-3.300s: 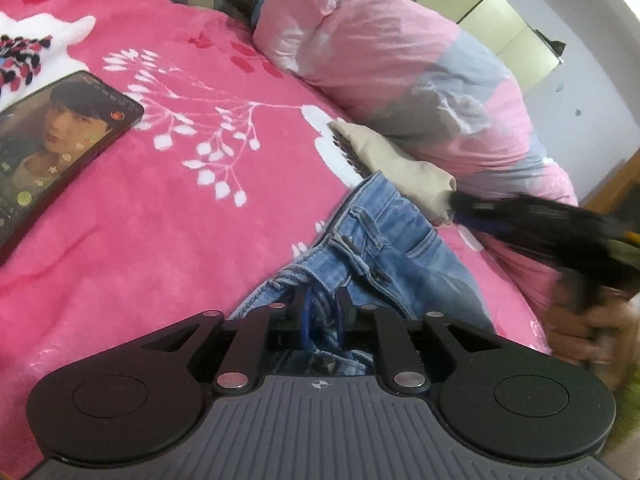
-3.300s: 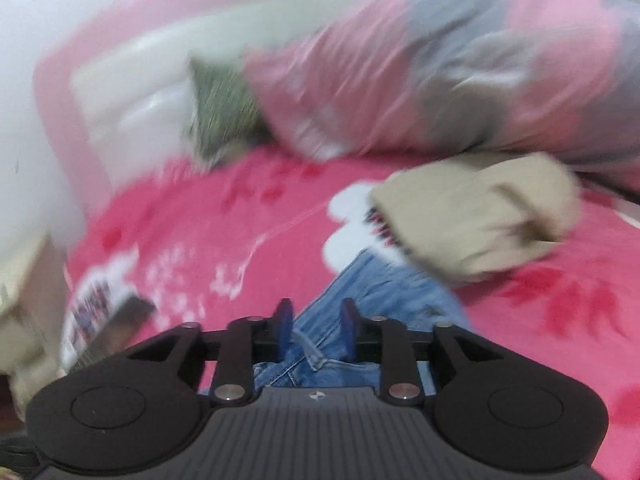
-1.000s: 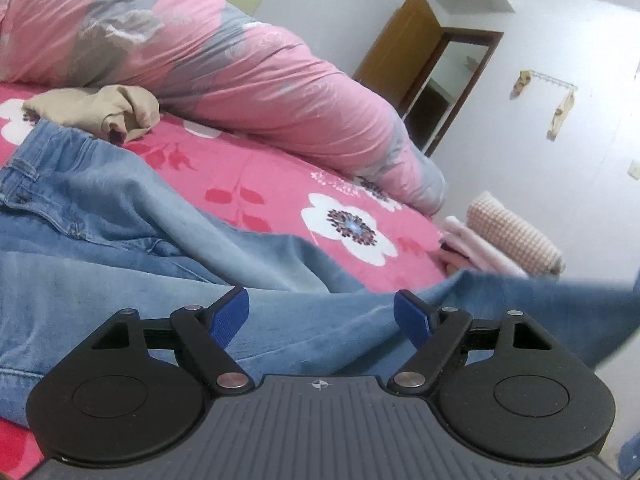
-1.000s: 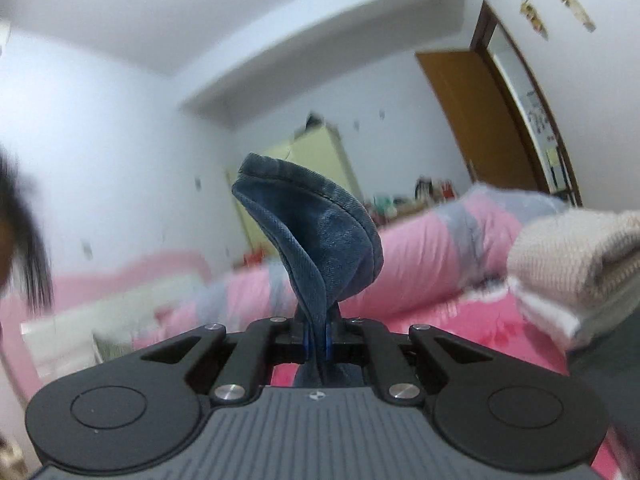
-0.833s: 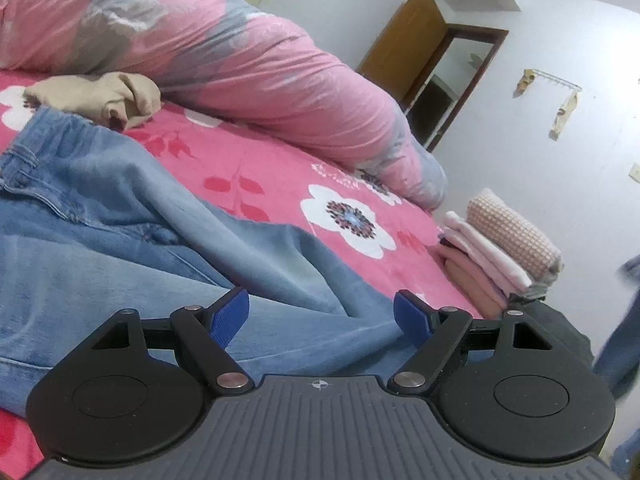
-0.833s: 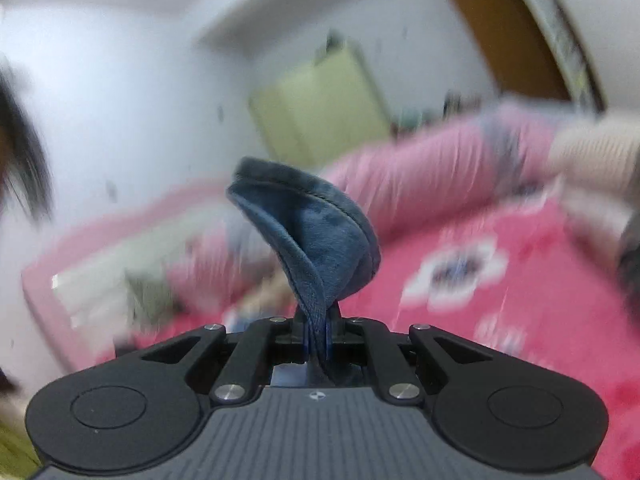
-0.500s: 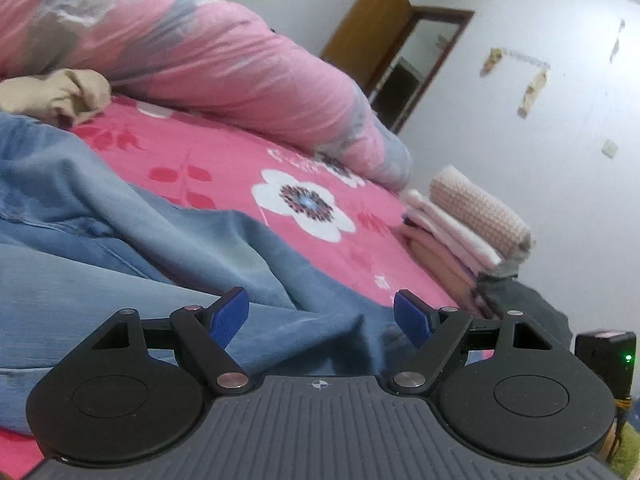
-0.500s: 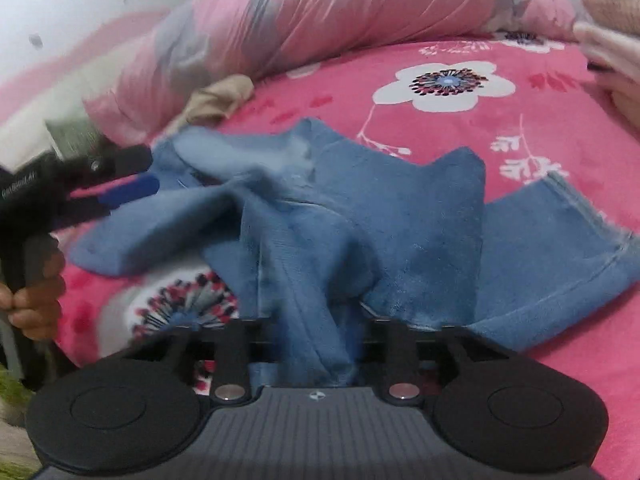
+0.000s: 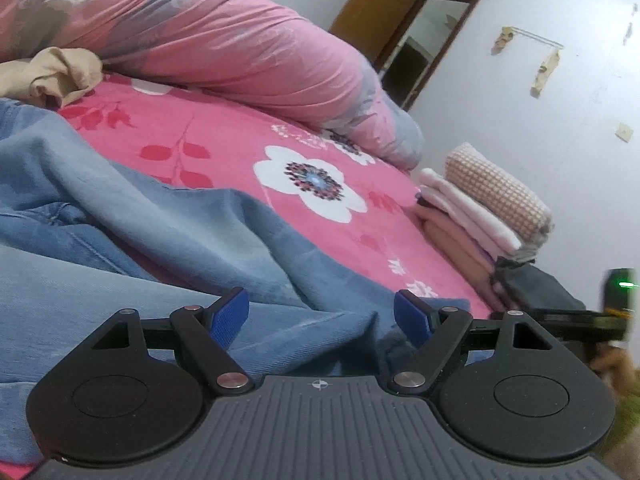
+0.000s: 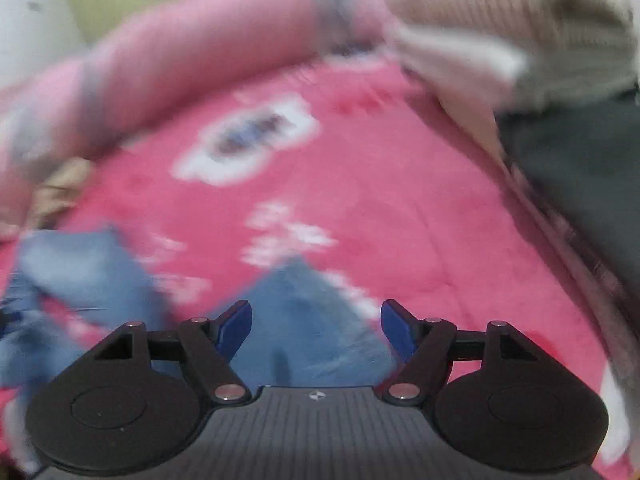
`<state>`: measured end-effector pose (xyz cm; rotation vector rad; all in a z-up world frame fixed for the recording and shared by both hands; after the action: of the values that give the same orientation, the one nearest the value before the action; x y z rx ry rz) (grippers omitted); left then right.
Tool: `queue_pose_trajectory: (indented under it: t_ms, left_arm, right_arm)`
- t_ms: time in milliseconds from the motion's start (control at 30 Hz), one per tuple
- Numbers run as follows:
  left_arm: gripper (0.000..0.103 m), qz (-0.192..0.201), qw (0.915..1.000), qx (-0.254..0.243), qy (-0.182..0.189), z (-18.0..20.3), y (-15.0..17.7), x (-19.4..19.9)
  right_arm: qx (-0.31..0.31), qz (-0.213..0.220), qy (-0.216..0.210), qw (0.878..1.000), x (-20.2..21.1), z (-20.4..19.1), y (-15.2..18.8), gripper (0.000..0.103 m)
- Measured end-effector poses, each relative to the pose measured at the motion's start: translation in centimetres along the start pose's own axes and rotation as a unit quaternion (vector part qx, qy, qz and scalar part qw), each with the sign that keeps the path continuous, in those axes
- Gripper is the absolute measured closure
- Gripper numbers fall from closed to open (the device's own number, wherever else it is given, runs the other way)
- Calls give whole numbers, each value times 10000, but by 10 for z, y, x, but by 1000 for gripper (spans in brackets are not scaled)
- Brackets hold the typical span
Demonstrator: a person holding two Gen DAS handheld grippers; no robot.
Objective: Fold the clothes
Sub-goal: 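Lift the hem with the right gripper to straighten the leg, then lay the leg down and open the right gripper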
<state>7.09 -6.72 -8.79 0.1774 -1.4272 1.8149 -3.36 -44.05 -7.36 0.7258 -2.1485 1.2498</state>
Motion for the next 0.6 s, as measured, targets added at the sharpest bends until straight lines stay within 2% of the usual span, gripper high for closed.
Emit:
queue_pose_trajectory:
  t_ms: [67, 133, 167, 233, 267, 300, 367, 467, 600]
  left_arm:
    - [23, 16, 9999, 38, -112, -3, -2, -3]
    - [23, 38, 9997, 60, -216, -7, -5, -6]
    - [23, 60, 9996, 71, -255, -8, -7, -8]
    - [23, 100, 9993, 108, -331, -12, -10, -12]
    - [23, 103, 9992, 141, -364, -13, -12, -15]
    - [23, 104, 9990, 175, -394, -14, -14, -18]
    - [23, 123, 9985, 213, -488, -17, -17, -22]
    - [23, 155, 9978, 208, -610, -21, -21, -26]
    - [23, 159, 9970, 262, -708, -27, -24, -29]
  right_arm:
    - [-146, -455, -4, 9989, -26, 20, -3, 31]
    - [47, -562, -34, 9984, -32, 15, -5, 37]
    - [216, -658, -11, 9976, -32, 10, -6, 54]
    - [476, -842, 52, 9953, -32, -1, -5, 79]
    - [596, -883, 119, 9942, -29, -4, -4, 90]
    - [668, -892, 143, 9937, -25, -5, -4, 97]
    - [781, -741, 180, 9940, -15, -8, -14, 99]
    - [1235, -78, 515, 9910, 8, -16, -52, 99]
    - [1434, 887, 1327, 9767, 46, -4, -120, 99]
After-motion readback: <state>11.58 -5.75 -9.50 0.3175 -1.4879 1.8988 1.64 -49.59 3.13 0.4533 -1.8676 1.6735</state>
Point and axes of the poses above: each gripper's, at about its wrist camera, not at the fingertips, and x roughly against the way its jaws point, z to its right, y to its underside, the point moved 4 cm from there along -x, roughly the way its jaws point, and after that the axes turned 15 degrees about -y, right-handed, at the moved point
